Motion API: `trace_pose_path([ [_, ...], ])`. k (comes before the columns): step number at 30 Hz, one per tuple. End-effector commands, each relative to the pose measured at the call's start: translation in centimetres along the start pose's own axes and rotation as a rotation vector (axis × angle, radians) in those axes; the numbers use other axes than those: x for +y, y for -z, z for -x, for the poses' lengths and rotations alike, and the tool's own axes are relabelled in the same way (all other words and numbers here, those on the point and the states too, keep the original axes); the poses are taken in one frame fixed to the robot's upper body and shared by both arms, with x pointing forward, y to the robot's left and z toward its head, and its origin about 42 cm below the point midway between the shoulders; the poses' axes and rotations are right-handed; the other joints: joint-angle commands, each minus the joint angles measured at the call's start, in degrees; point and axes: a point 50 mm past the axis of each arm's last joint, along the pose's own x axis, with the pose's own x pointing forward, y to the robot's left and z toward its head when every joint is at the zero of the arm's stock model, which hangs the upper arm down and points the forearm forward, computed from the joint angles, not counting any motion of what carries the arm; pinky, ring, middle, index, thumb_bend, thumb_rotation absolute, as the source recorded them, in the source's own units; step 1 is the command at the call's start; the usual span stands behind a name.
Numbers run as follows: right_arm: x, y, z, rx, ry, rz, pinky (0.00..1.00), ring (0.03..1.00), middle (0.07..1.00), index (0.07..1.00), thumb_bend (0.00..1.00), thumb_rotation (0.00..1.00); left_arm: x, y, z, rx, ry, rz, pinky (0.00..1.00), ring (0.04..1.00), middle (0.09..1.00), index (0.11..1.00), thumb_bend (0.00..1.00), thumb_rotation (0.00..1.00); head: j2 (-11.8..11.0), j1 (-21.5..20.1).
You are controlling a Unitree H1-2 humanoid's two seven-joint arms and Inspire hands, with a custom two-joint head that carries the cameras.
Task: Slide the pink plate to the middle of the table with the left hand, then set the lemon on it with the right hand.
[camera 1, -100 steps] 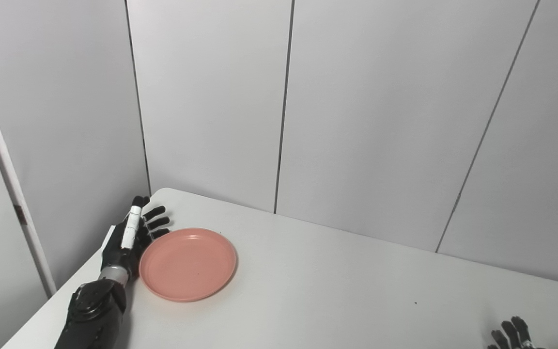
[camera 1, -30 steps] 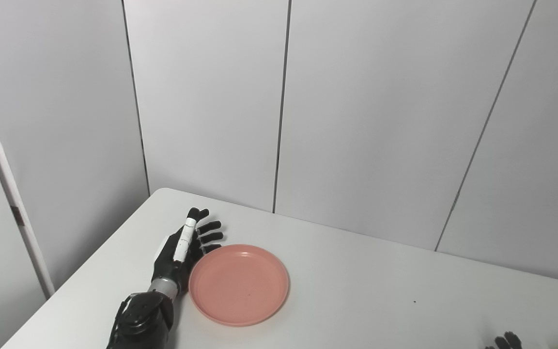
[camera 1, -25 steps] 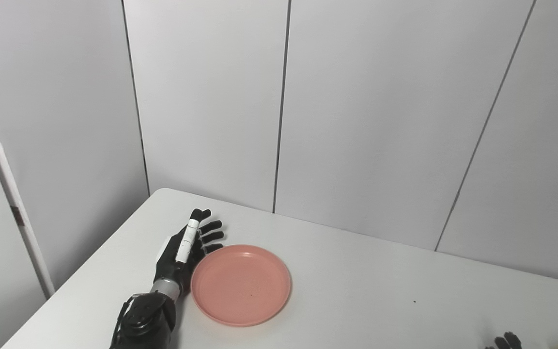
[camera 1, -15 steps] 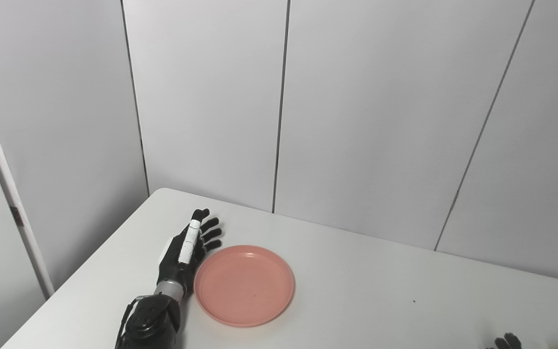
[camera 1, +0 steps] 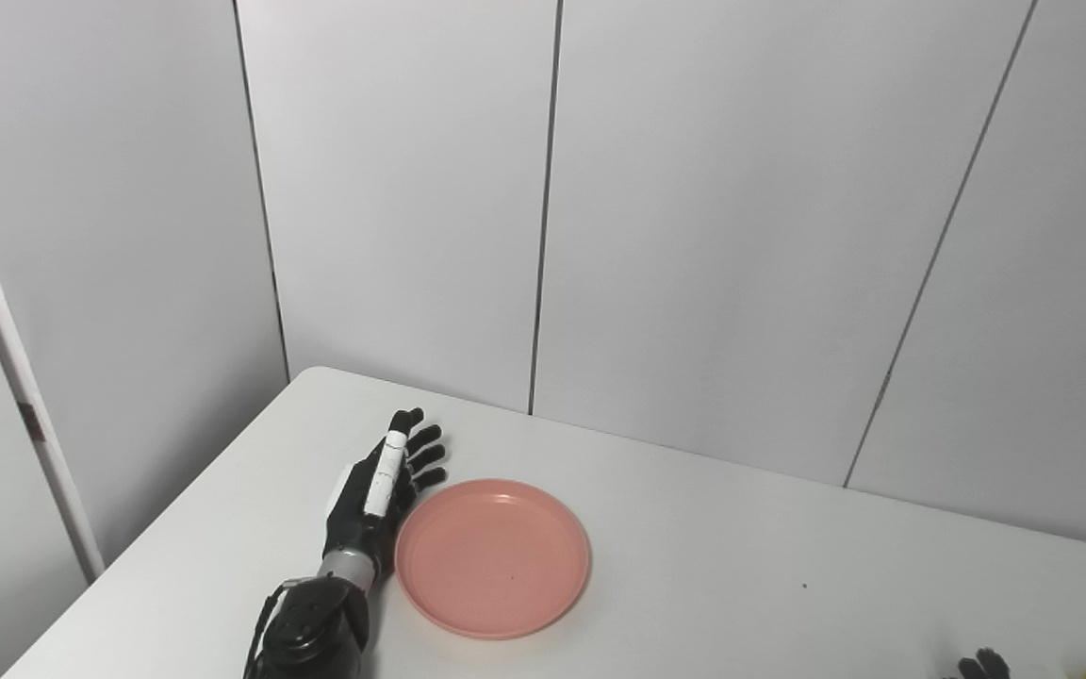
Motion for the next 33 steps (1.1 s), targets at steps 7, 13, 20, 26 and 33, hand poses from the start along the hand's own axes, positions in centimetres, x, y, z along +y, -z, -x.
trace_pose_path([
  [7, 0.8, 1.5, 1.0, 0.069, 0.005, -0.022, 1.0, 0.983, 1.0, 1.0, 0.6, 1.0, -1.4, 1.2, -0.2, 0.067, 0.029, 0.017, 0.78, 0.813, 0.832, 0.85, 1.0, 0.8, 0.5, -0.8],
  [13, 1.0, 1.6, 0.9, 0.07, 0.007, -0.017, 1.0, 0.979, 1.0, 1.0, 0.62, 1.0, -2.1, 1.3, -0.3, 0.075, 0.062, -0.001, 0.75, 0.807, 0.835, 0.854, 1.0, 0.83, 0.6, -1.1],
  [20, 1.2, 1.7, 0.9, 0.066, 0.002, -0.018, 1.0, 0.971, 1.0, 1.0, 0.62, 1.0, -2.7, 1.5, -0.1, 0.089, 0.081, -0.02, 0.75, 0.803, 0.844, 0.86, 0.98, 0.85, 1.1, -1.8],
  [26, 1.4, 1.8, 0.9, 0.066, -0.003, -0.02, 1.0, 0.973, 1.0, 1.0, 0.62, 1.0, -3.1, 1.9, 0.1, 0.086, 0.09, -0.047, 0.74, 0.794, 0.834, 0.845, 0.99, 0.85, 1.5, -2.5],
  [33, 1.7, 1.8, 0.9, 0.069, -0.006, -0.024, 1.0, 0.967, 1.0, 1.0, 0.64, 1.0, -3.6, 2.3, 0.3, 0.088, 0.078, -0.049, 0.74, 0.79, 0.821, 0.834, 0.98, 0.85, 2.2, -4.0],
])
